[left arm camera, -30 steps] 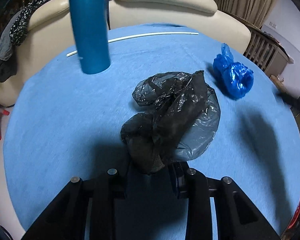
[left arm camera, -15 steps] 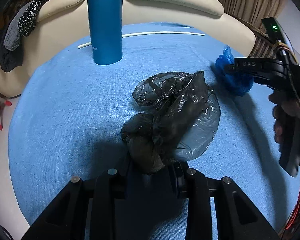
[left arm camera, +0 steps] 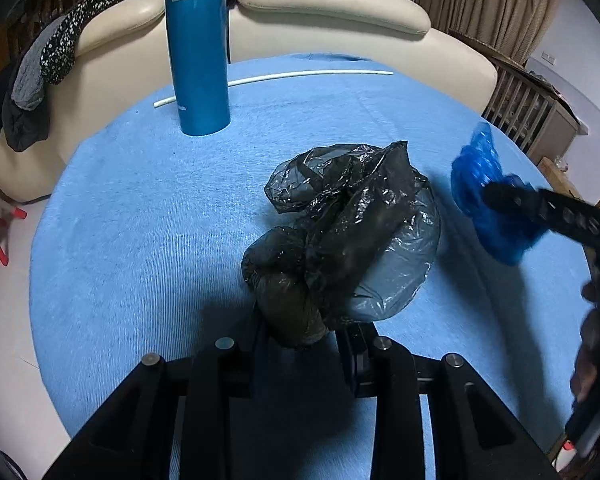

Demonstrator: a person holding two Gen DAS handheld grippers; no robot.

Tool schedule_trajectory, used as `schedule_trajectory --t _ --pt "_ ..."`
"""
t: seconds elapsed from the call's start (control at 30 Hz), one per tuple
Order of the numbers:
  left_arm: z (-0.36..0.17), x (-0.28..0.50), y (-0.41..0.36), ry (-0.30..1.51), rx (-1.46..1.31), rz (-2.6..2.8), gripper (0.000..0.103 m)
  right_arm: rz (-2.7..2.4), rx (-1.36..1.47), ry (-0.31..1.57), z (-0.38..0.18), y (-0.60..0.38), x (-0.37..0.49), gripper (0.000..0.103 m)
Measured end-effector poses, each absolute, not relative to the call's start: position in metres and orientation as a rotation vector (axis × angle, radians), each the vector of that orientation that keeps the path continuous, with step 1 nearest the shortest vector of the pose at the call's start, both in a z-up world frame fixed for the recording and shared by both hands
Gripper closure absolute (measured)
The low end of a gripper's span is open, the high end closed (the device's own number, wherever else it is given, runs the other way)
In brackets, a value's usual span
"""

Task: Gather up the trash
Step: 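Grasp the black plastic bag with the left tool while the right grasps the blue bag, then carry the black bag in the left tool and blue bag in the right over the basket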

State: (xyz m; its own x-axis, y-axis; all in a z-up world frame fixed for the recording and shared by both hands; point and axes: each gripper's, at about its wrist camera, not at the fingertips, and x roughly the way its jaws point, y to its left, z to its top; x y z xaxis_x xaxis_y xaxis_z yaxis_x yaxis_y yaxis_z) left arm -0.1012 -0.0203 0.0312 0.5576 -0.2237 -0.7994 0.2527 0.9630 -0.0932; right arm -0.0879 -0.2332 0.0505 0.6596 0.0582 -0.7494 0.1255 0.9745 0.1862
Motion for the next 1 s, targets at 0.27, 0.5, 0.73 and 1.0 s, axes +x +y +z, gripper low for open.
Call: schedule_trajectory --t 0.27,0.5,0.73,1.0 --pt "0.041 -0.131 -0.035 0.922 0.072 -0.288 0.071 -0.03 0.319 0.803 0.055 -0.241 -0.159 0.044" --pt "0.051 -0.155 -0.051 0.901 0.119 -0.312 0.071 -0.043 0.386 0.766 0.057 -0.253 -0.203 0.044" --pt "0.059 -0.175 -0.066 0.878 0.156 -0.335 0.071 -0.055 0.421 0.709 0.069 -0.263 -0.239 0.044" --pt "0.067 -0.196 -0.083 0.855 0.197 -0.366 0.071 -0.086 0.475 0.662 0.072 -0.281 -0.274 0.044"
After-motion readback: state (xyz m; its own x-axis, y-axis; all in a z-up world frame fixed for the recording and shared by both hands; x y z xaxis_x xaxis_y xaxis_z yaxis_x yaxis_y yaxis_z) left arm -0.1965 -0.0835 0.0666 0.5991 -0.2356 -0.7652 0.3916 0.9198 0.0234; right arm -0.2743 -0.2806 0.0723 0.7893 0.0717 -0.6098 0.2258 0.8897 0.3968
